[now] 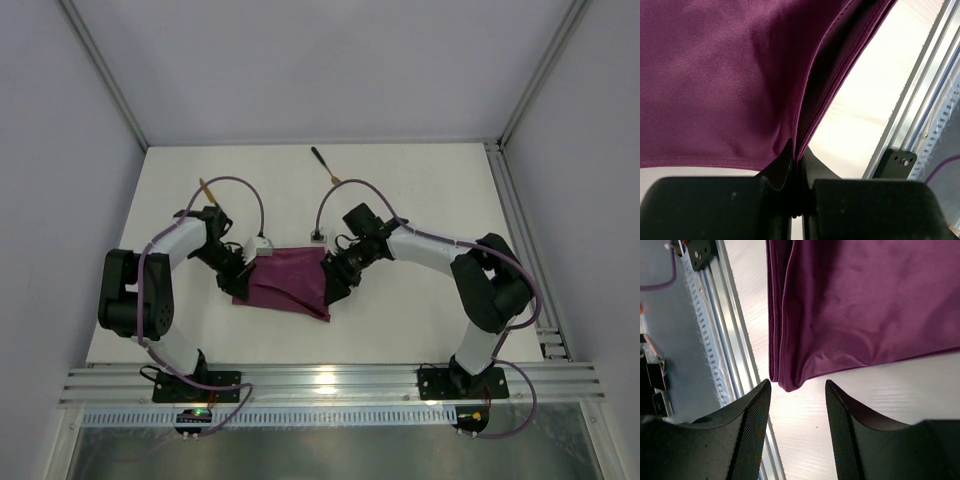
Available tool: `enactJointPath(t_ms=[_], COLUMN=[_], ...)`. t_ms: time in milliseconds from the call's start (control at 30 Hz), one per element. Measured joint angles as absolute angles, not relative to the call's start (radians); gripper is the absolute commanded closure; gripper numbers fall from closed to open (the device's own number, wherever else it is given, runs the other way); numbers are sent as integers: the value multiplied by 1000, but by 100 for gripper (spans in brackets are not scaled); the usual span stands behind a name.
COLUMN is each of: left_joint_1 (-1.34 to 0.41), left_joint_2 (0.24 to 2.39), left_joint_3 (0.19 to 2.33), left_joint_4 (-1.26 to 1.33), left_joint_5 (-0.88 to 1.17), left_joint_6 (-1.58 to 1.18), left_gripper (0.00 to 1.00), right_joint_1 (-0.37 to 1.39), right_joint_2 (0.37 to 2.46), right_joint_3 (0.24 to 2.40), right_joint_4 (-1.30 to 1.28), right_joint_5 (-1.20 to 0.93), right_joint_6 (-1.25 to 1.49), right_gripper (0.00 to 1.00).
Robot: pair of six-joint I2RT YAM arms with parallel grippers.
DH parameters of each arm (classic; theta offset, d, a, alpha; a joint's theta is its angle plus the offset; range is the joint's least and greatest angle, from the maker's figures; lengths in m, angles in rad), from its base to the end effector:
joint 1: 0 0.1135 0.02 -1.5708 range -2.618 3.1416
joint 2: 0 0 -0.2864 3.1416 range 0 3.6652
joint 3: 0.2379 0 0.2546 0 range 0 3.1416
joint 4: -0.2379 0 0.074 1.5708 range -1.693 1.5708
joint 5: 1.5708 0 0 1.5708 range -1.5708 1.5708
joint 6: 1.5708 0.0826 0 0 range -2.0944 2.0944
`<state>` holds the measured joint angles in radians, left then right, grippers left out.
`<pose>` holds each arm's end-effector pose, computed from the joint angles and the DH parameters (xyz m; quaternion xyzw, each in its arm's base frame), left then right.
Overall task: Fold the napkin into a case and place the utensils inside
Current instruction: Fold the lower triangle-folded napkin at the center of the board.
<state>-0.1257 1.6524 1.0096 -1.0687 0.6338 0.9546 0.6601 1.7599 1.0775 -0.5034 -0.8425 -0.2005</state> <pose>0.2495 -0.0808 0.1595 0.4687 0.8242 -0.3114 0.0640 0.2404 0.2646 0.1658 -0.4447 0.7814 0.4306 0.0786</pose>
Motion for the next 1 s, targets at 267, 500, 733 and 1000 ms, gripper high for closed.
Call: enactJointPath(t_ms=[267, 500, 733, 1000], left_joint_1=[-121, -109, -66, -13], left_joint_2=[1654, 1654, 1658, 1705], left_joint_3=[1010, 1010, 1013, 1048], left_joint_4=[-1071, -1058, -1038, -1040], left_joint_5=[642, 645, 662, 701], left_joint_6=[953, 914, 860, 844], left_gripper=[100, 100, 100, 100], right_joint_1=[582, 638, 657, 653], right_joint_2=[1782, 1940, 2040, 2048], right_joint_3=[1129, 1169, 1168, 1174], right_joint_4=[-309, -65, -22, -38], right_joint_5=[-817, -745, -687, -699], right_joint_6=[-2, 199, 316, 331], right_gripper=[92, 96, 96, 96])
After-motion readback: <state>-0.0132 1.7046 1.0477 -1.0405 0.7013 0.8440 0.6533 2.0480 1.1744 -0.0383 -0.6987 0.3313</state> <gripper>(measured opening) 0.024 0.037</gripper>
